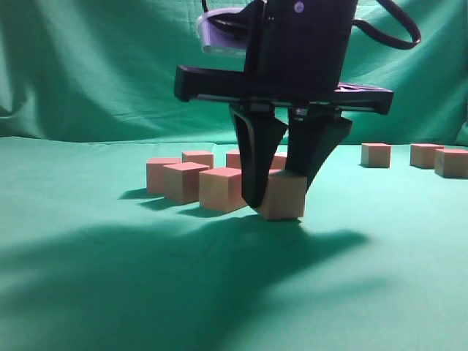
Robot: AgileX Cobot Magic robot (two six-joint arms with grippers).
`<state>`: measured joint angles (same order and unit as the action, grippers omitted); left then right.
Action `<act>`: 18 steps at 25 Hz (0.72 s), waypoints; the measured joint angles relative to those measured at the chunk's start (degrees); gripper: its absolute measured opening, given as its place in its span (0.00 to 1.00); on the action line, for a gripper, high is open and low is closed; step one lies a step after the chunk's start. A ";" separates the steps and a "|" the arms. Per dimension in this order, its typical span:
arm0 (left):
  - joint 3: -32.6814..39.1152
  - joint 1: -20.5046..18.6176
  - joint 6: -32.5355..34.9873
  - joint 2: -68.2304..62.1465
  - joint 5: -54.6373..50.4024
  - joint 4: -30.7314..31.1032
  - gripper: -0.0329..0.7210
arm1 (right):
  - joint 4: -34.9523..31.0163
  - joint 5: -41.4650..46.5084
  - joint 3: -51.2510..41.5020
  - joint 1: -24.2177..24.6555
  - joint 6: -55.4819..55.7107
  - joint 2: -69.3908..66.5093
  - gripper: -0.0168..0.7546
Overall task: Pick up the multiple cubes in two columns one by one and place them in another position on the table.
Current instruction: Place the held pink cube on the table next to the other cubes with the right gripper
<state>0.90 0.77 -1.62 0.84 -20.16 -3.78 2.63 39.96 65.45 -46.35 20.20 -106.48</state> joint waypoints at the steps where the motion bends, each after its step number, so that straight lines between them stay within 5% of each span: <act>1: 0.00 0.00 0.00 0.00 0.00 0.00 0.04 | 0.00 0.00 0.00 0.00 0.00 -0.20 0.35; 8: 0.00 0.00 0.00 0.00 0.00 0.00 0.04 | 0.00 0.00 0.00 0.00 -0.10 -0.50 0.35; 15: 0.00 0.00 0.00 0.00 0.00 0.00 0.04 | 0.00 4.65 0.65 0.00 -2.59 -0.64 0.79; 18: 0.00 0.00 0.00 0.00 0.00 0.00 0.04 | 0.00 10.58 4.38 0.00 -4.28 -0.64 0.82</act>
<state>0.90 0.77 -1.62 0.84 -20.16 -3.78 2.63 50.54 69.83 -46.35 15.93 -107.13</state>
